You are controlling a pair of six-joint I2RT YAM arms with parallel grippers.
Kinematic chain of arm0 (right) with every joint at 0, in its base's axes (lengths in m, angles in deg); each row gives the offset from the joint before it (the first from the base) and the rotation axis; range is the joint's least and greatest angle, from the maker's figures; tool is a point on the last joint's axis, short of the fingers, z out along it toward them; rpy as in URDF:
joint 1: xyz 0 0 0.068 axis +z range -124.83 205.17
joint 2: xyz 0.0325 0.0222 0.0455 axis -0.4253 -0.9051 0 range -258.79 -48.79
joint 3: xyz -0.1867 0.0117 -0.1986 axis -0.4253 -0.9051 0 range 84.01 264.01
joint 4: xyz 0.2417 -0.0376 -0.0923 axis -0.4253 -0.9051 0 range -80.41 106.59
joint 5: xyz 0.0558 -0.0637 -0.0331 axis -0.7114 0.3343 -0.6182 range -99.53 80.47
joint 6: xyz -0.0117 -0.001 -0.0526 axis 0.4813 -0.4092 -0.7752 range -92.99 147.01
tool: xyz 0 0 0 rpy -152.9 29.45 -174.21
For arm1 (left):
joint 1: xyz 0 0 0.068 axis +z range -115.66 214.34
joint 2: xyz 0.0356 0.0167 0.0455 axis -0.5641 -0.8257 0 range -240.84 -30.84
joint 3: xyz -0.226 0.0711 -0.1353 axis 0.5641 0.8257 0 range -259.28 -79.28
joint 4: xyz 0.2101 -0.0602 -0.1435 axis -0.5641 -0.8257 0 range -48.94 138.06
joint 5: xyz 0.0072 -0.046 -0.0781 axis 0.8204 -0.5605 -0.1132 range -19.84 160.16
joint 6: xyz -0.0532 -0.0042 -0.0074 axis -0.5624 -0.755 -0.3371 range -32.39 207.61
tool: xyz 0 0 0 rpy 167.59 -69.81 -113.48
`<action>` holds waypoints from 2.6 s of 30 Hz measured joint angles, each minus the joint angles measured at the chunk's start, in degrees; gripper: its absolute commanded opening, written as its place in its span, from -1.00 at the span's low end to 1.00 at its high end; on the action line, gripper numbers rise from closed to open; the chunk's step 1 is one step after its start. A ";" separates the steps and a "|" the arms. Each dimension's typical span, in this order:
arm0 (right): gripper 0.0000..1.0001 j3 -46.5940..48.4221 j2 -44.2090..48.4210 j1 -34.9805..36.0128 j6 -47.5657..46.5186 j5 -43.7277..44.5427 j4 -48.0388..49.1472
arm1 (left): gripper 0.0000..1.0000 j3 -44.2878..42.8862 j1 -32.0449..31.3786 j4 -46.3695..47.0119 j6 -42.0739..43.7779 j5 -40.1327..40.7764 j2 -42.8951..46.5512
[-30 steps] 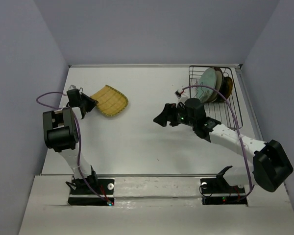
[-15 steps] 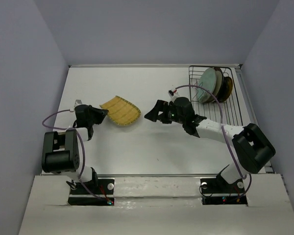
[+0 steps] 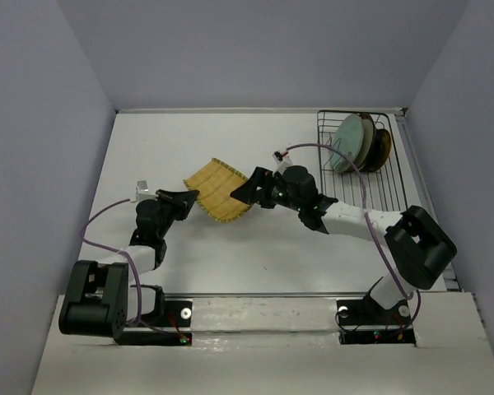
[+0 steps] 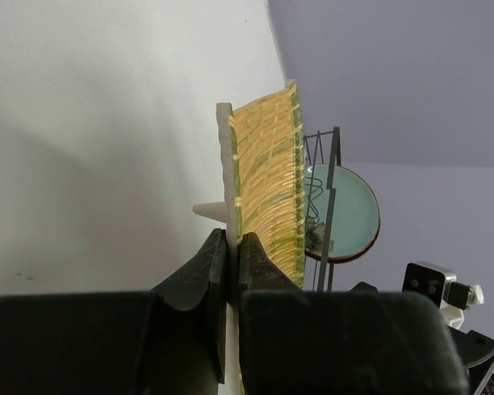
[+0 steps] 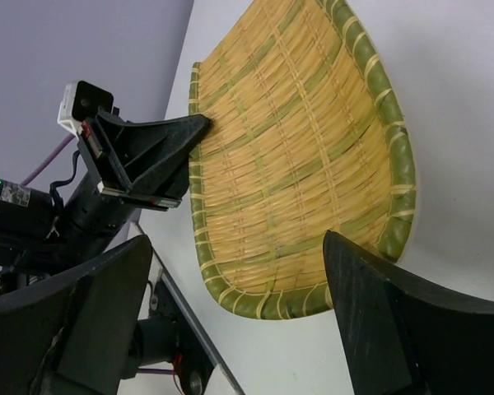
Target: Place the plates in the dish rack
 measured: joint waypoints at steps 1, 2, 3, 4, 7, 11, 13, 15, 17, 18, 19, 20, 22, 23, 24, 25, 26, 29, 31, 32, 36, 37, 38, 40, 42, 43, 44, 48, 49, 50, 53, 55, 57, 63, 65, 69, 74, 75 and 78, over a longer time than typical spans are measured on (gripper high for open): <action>0.73 -0.39 0.48 0.46 0.02 0.72 0.22 | -0.89 0.24 -0.13 0.11 0.00 -0.04 0.61; 0.73 -0.72 0.98 0.76 -0.09 1.03 0.20 | -0.89 0.24 -0.28 0.35 0.22 -0.22 1.03; 0.73 -0.92 1.53 0.94 -0.79 1.44 -0.20 | -0.89 0.22 -0.33 0.74 0.61 -0.66 1.11; 0.73 -0.98 2.67 1.14 -2.67 1.88 -1.31 | -0.89 0.07 -0.33 0.94 1.14 -1.11 1.14; 0.80 -0.28 5.99 1.36 -8.87 2.51 -7.78 | -0.89 -1.99 -0.33 0.00 4.13 -4.15 1.27; 0.91 4.46 10.69 0.90 -19.54 3.02 -20.50 | -0.89 -5.07 -0.33 -3.28 8.83 -7.39 3.13; 0.96 8.02 12.48 0.13 -24.24 2.89 -26.29 | -0.89 -6.73 -0.48 -5.86 12.07 -8.74 4.72; 0.96 11.45 13.40 -1.29 -28.41 2.75 -30.80 | -0.89 -8.98 -0.79 -9.64 16.24 -10.45 6.45; 0.96 15.32 13.49 -2.78 -32.22 2.82 -35.04 | -0.89 -10.58 -1.25 -11.98 19.17 -11.87 7.65; 0.96 17.14 13.44 -3.39 -34.40 2.84 -37.05 | -0.89 -11.37 -1.55 -13.22 20.85 -13.00 8.11; 0.96 17.97 13.46 -3.98 -35.67 2.73 -38.36 | -0.89 -12.46 -2.03 -14.75 22.62 -14.64 8.61; 0.96 18.93 13.44 -4.59 -36.92 2.34 -39.82 | -0.89 -13.03 -2.43 -15.56 23.61 -15.72 8.68; 0.96 19.78 13.27 -5.11 -39.28 0.96 -41.92 | -0.89 -14.75 -3.50 -17.59 26.25 -18.86 8.66; 0.95 20.31 12.98 -5.42 -40.41 -0.24 -43.41 | -0.89 -15.63 -4.22 -18.53 27.39 -20.46 8.63; 0.95 20.63 12.66 -5.70 -41.11 -1.29 -44.26 | -0.89 -16.35 -4.81 -19.06 28.13 -21.94 8.46; 0.95 20.94 12.13 -5.92 -41.77 -2.45 -44.98 | -0.89 -17.29 -5.60 -19.58 28.89 -23.58 8.04; 0.95 21.00 11.69 -6.10 -42.34 -3.85 -45.64 | -0.89 -18.18 -6.25 -19.91 29.57 -25.22 7.65; 0.94 21.00 11.19 -6.23 -43.01 -7.85 -46.95 | -0.89 -20.28 -8.22 -20.31 31.30 -29.24 6.58; 0.92 21.00 11.23 -6.54 -43.17 -10.01 -47.06 | -0.89 -20.94 -9.42 -20.59 32.22 -31.08 6.60; 0.90 20.98 11.30 -6.54 -43.15 -10.73 -46.97 | -0.89 -21.14 -9.75 -20.63 32.50 -31.76 6.64; 0.48 18.23 12.85 -8.20 -42.25 -14.23 -44.89 | -0.89 -22.14 -10.21 -21.09 33.44 -34.16 6.67; 0.41 17.20 13.40 -8.83 -41.53 -15.37 -44.00 | -0.89 -22.23 -10.21 -21.09 33.48 -34.34 6.67; 0.34 16.15 14.01 -9.35 -40.98 -16.24 -43.56 | -0.89 -22.43 -10.23 -21.11 33.55 -34.73 6.71; 0.26 13.14 15.50 -10.43 -39.41 -19.06 -40.26 | -0.89 -22.99 -10.23 -21.14 33.75 -35.71 6.75; 0.12 10.21 16.90 -10.99 -37.64 -22.10 -37.68 | -0.89 -23.37 -10.25 -21.11 33.79 -36.24 6.78; -0.07 8.57 17.44 -11.06 -36.50 -23.96 -35.63 | -0.89 -23.54 -10.25 -21.11 33.81 -36.48 6.78; -0.16 7.67 17.64 -11.06 -35.87 -25.22 -34.56 | -0.89 -23.74 -10.32 -21.11 33.81 -36.70 6.78; -0.80 3.78 17.59 -11.65 -31.67 -30.27 -28.02 | -0.89 -24.46 -10.43 -21.16 34.01 -37.57 6.86; -0.86 3.06 17.59 -11.96 -29.66 -31.06 -26.67 | -0.89 -24.55 -10.38 -21.11 34.10 -38.01 6.95; -0.86 2.36 17.59 -12.48 -27.63 -31.76 -24.79 | -0.89 -24.68 -10.29 -20.94 34.84 -38.62 7.15; -0.86 0.31 17.59 -13.75 -22.25 -33.53 -19.23 | -0.68 -25.73 -10.69 -20.65 35.93 -38.80 7.87; -0.86 0.04 17.62 -13.99 -20.15 -33.90 -16.76 | -0.16 -26.38 -10.64 -21.20 36.11 -38.45 8.13; -0.87 0.00 17.81 -14.49 -18.97 -33.73 -15.32 | 0.28 -27.78 -10.67 -23.45 36.50 -37.48 8.74; -0.87 1.07 22.29 -15.63 -18.21 -26.49 -16.00 | 0.98 -32.79 -10.97 -36.68 43.17 -28.70 12.68; -0.87 3.45 23.30 -15.80 -18.49 -20.85 -18.49 | 0.98 -33.35 -10.97 -40.06 45.40 -25.42 14.32; -0.86 7.54 23.50 -15.91 -19.32 -11.85 -22.01 | 0.98 -33.29 -11.02 -46.25 49.29 -18.40 19.54; -0.87 12.55 23.85 -15.91 -22.10 2.01 -29.73 | 0.98 -32.59 -13.42 -49.86 52.89 -11.17 24.37; -0.86 13.16 23.96 -15.91 -22.75 4.66 -30.88 | 0.98 -32.48 -14.08 -50.25 53.51 -10.21 24.85; -0.86 15.74 24.06 -15.91 -24.50 13.62 -34.88 | 0.98 -31.95 -16.61 -51.54 55.19 -7.10 26.03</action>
